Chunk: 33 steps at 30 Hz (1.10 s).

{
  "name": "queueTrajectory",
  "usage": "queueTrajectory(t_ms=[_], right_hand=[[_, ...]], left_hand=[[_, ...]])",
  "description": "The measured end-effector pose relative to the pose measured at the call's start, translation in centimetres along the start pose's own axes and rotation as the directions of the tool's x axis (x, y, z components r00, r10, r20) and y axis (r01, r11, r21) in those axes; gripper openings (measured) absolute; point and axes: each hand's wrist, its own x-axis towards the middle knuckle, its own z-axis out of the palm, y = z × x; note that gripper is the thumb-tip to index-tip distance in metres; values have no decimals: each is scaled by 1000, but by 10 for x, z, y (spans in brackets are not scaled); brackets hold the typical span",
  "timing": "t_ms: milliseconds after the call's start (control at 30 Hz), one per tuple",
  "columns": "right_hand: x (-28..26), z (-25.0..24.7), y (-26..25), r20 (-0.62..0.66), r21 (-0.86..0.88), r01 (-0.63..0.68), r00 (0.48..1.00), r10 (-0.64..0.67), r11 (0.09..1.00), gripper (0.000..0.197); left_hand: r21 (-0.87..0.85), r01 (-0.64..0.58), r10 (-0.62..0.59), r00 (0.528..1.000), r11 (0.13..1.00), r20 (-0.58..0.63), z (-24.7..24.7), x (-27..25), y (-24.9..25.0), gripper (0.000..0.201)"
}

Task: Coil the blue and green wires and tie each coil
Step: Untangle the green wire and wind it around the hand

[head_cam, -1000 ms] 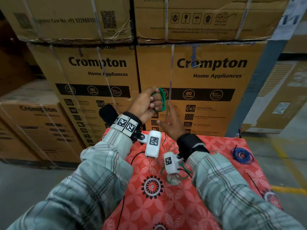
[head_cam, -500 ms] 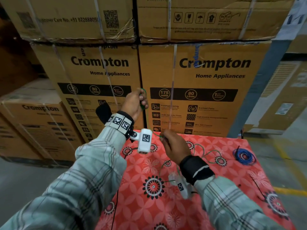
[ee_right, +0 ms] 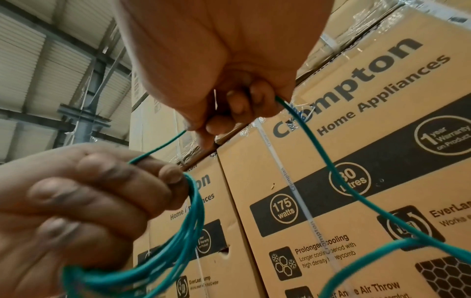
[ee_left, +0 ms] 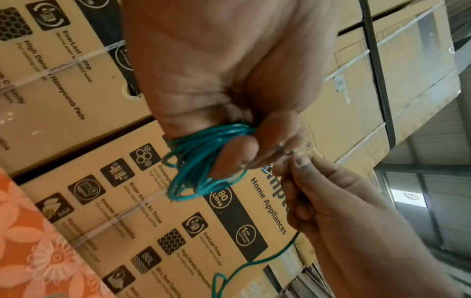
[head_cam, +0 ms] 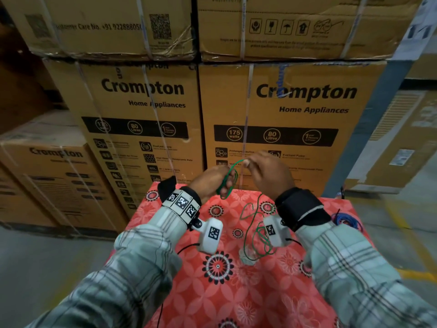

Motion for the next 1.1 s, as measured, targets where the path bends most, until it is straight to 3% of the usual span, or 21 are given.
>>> queueTrajectory(t_ms=[133,300,367,433,500,567,633,733,867,967,1100], right_hand=[[9,0,20,69,126,-142,989,134,982,22],[-3,18,40,190,413,-343,939,288,844,26],[-16,30,37,249,523,-449,894,373,724,30],[-32,47,33,333,621,-566,817,471,542,28],[-46,66,29,393,715,-600,770,503,360,27],[-54,80,22,404,746,-597,757,514,294,23],[-64,93,15,375,739,-586,768,519,333,21],[-84,104,11,208,677,-474,857,471,564,14],[-87,93,3,136,368,-201,977,161,908,12],[-68,69,-7,172,256,-13,985,-32,967,16],[-37,35,-14,123,207,74,987,-101,976,13]], left_hand=[[-147,98,-78,987,984,138,3,-3,-10,28],[-304,102,-32,974,947,226,4,-5,-3,31],[-395,81,-4,981,915,193,3,-2,4,33],[-496,32,36,991,868,126,1,5,16,32],[-539,-45,78,996,841,37,-3,13,28,32],[-557,-131,117,991,820,-62,-8,18,34,33],[-559,-212,146,976,802,-161,-12,21,39,32],[-541,-294,166,947,788,-274,-22,28,50,31],[-403,-279,128,923,872,-363,-35,37,46,24],[-210,-186,113,941,960,-320,-28,35,31,19],[-42,-57,51,990,997,-134,-15,27,12,24]])
